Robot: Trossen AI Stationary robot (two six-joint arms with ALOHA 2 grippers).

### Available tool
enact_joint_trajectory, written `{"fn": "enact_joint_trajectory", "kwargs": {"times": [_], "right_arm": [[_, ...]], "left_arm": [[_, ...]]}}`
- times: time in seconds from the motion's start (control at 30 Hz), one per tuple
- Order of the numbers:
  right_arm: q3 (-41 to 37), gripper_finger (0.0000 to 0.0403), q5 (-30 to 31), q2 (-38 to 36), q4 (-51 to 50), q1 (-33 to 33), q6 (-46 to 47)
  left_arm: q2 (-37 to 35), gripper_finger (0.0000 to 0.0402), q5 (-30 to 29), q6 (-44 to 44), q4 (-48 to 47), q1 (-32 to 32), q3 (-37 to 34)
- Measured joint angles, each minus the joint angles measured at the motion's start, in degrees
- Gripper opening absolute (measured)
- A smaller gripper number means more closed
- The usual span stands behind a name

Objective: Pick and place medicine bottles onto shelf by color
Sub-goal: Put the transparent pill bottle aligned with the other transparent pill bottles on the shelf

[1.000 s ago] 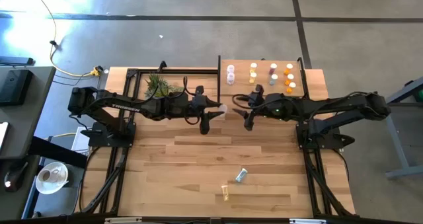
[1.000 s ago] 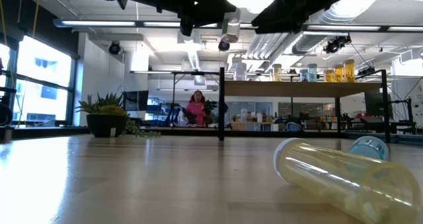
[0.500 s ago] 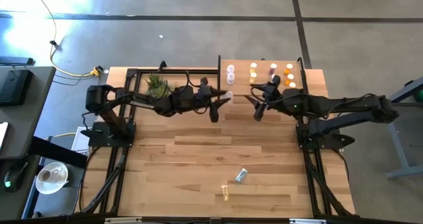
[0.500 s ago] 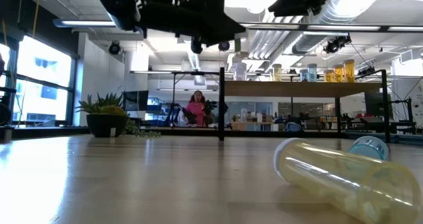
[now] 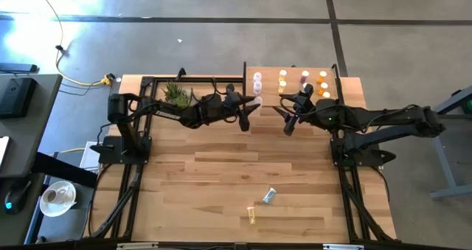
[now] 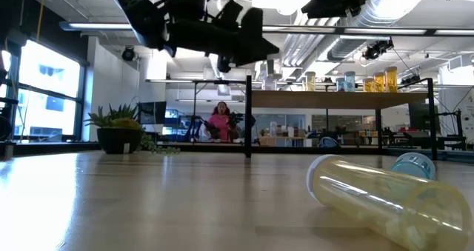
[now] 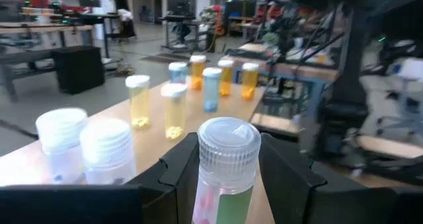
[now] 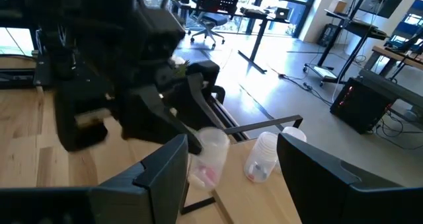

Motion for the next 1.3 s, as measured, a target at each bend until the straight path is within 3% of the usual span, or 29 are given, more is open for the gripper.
{"fn": "enact_joint_trajectory", "kwargs": {"times": [0.2,0.5,1.3], "right_arm": [[0.0,0.0224,0.0,0.0,-0.1,0.0,0.0],[0.0,0.0224,-0.1,0.0,-1.0,0.0,0.0],[0.0,0.0224,0.1,0.0,-1.9,0.0,0.0]], "left_arm": [[3.9,0.0131,-5.2,1.7,-0.2,0.3,2.3],[4.7,0.0131,-7.4,1.7,-0.4,1.4,3.2],[4.7,0.0153,-7.2,0.2,-1.2,1.8,3.2]]}}
